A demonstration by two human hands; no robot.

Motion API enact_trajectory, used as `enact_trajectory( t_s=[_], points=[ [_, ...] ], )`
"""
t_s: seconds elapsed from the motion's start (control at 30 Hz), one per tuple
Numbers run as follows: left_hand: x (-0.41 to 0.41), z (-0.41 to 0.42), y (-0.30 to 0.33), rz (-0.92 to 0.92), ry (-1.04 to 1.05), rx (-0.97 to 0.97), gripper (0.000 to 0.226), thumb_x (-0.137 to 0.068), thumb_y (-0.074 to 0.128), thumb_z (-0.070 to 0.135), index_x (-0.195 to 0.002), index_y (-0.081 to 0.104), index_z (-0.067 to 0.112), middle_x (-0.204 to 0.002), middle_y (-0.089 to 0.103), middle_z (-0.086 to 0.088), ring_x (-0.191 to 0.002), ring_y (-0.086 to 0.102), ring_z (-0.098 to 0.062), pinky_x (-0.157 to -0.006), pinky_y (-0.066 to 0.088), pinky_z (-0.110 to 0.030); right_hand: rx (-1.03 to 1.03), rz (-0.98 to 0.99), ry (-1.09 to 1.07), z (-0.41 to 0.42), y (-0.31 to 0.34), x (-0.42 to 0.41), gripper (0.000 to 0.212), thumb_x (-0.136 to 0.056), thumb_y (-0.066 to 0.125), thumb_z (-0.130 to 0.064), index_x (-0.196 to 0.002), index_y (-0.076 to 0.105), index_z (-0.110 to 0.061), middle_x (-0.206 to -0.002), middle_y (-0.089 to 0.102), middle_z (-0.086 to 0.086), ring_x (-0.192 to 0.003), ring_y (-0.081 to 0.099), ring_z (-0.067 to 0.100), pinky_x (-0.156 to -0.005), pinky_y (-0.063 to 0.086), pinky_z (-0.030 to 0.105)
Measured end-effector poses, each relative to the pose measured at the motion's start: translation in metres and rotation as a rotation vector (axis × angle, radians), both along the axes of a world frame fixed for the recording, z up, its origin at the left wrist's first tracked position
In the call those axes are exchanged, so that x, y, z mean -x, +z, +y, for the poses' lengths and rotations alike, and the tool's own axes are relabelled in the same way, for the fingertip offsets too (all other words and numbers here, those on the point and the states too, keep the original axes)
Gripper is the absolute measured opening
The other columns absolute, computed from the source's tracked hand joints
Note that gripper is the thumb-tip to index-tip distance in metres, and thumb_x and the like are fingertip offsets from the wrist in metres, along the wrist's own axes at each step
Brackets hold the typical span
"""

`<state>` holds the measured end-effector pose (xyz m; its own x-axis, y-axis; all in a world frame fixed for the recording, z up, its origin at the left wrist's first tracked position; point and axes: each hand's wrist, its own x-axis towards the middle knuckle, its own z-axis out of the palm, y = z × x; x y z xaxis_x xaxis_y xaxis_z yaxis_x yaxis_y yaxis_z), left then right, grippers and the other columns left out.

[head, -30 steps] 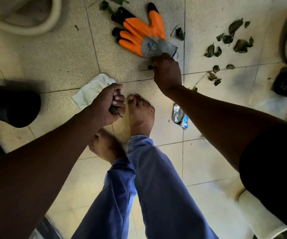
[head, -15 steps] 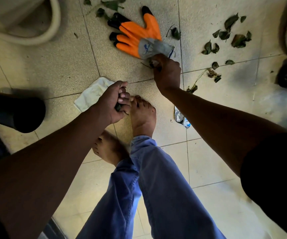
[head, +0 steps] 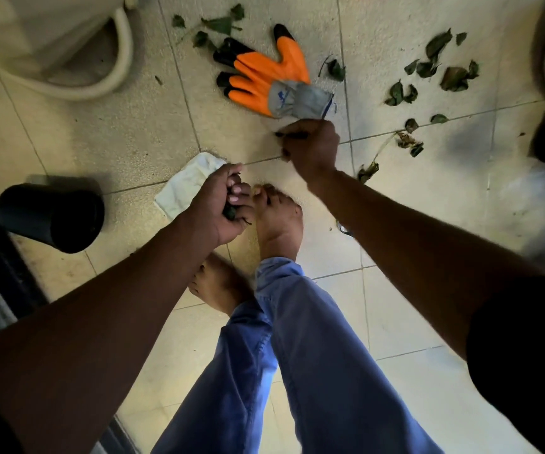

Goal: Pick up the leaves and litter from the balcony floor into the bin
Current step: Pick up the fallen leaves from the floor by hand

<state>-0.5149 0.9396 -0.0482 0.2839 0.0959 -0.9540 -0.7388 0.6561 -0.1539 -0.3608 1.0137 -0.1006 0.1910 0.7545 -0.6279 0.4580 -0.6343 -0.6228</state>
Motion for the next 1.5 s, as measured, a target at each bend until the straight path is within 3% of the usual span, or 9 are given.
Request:
enact_trajectory(
  t_s=[0.17,0.3,0.53,0.73,0.83,0.97,1.13,1.33,1.5],
  points=[
    [-0.016,0.011,0.01,0.001,0.058,-0.021,0.035,-0.09,0.054,0.023,-0.059,0.04,0.024,-0.052,0.037,0.009,-0.043,0.034,-0.006,-0.043,0.021,-0.019,0.065,0.448,-0.366,-0.036,0.108,0.03,0.01,-0.08,0.071,0.008,-0.083,0.077,0.0,-0.072,0.074,0.012,-0.059,0.068,0.025,-0.061,0.06,0.036],
    [-0.038,0.024,0.043,-0.014,-0.024,-0.1,0.03,-0.092,0.055,0.029,-0.064,0.053,0.019,-0.06,0.057,0.001,-0.059,0.063,-0.016,-0.059,0.055,-0.021,-0.178,0.191,-0.097,-0.073,0.136,0.023,0.023,-0.078,0.07,-0.003,-0.089,0.08,-0.02,-0.082,0.077,-0.003,-0.078,0.073,0.016,-0.076,0.061,0.042],
    [-0.055,0.042,0.071,-0.054,-0.094,-0.06,0.052,-0.103,0.047,0.033,-0.053,0.047,0.02,-0.045,0.046,0.006,-0.04,0.056,-0.013,-0.046,0.053,-0.02,-0.529,-0.286,0.284,-0.077,0.143,0.003,0.015,-0.082,0.07,-0.013,-0.093,0.079,-0.018,-0.074,0.063,0.003,-0.069,0.058,0.027,-0.054,0.041,0.033],
    [-0.057,0.028,0.063,0.041,-0.252,-0.003,0.004,-0.08,0.056,0.019,-0.077,0.058,0.017,-0.061,0.059,0.005,-0.051,0.061,-0.012,-0.052,0.052,-0.016,-0.302,-0.413,0.573,-0.091,0.135,0.0,0.021,-0.081,0.057,-0.032,-0.096,0.07,-0.028,-0.093,0.058,-0.005,-0.091,0.05,0.025,-0.07,0.048,0.039],
    [-0.054,0.017,0.064,0.084,-0.243,-0.016,0.011,-0.065,0.052,0.014,-0.065,0.062,0.011,-0.063,0.057,0.003,-0.062,0.056,-0.009,-0.063,0.048,-0.019,-0.306,-0.49,0.691,-0.101,0.15,-0.002,0.03,-0.07,0.066,-0.047,-0.098,0.072,-0.037,-0.102,0.055,-0.006,-0.092,0.042,0.025,-0.079,0.048,0.045],
    [-0.041,0.006,0.046,0.111,-0.396,0.009,0.03,-0.098,0.045,0.021,-0.071,0.058,0.017,-0.061,0.054,0.007,-0.045,0.058,-0.008,-0.052,0.047,-0.015,-0.459,-0.608,0.912,-0.115,0.155,-0.001,0.047,-0.06,0.069,-0.059,-0.098,0.078,-0.032,-0.102,0.067,-0.009,-0.099,0.044,0.022,-0.084,0.03,0.039],
    [-0.045,0.002,0.028,0.044,-0.398,-0.02,0.038,-0.102,0.046,0.033,-0.066,0.047,0.021,-0.057,0.049,0.007,-0.05,0.055,-0.009,-0.057,0.048,-0.019,-0.521,-0.241,0.72,-0.126,0.142,-0.009,0.064,-0.077,0.039,-0.041,-0.12,0.072,-0.007,-0.12,0.066,0.015,-0.104,0.048,0.031,-0.09,0.035,0.04],
    [-0.074,0.017,0.019,0.024,-0.332,-0.08,0.029,-0.087,0.055,0.021,-0.059,0.05,0.021,-0.051,0.05,0.006,-0.042,0.051,-0.01,-0.041,0.043,-0.014,-0.484,-0.088,0.394,-0.106,0.126,-0.041,0.035,-0.082,0.057,-0.011,-0.114,0.072,-0.011,-0.114,0.065,0.009,-0.097,0.063,0.032,-0.081,0.051,0.042],
    [-0.062,-0.004,-0.053,0.11,-0.328,0.023,0.025,-0.078,0.065,0.023,-0.062,0.047,0.026,-0.05,0.041,0.01,-0.033,0.035,-0.004,-0.037,0.023,-0.014,-0.141,-0.541,0.317,-0.078,0.048,-0.123,0.044,-0.081,0.054,-0.023,-0.123,0.067,-0.023,-0.119,0.063,0.004,-0.105,0.06,0.028,-0.085,0.05,0.036]
  ],
)
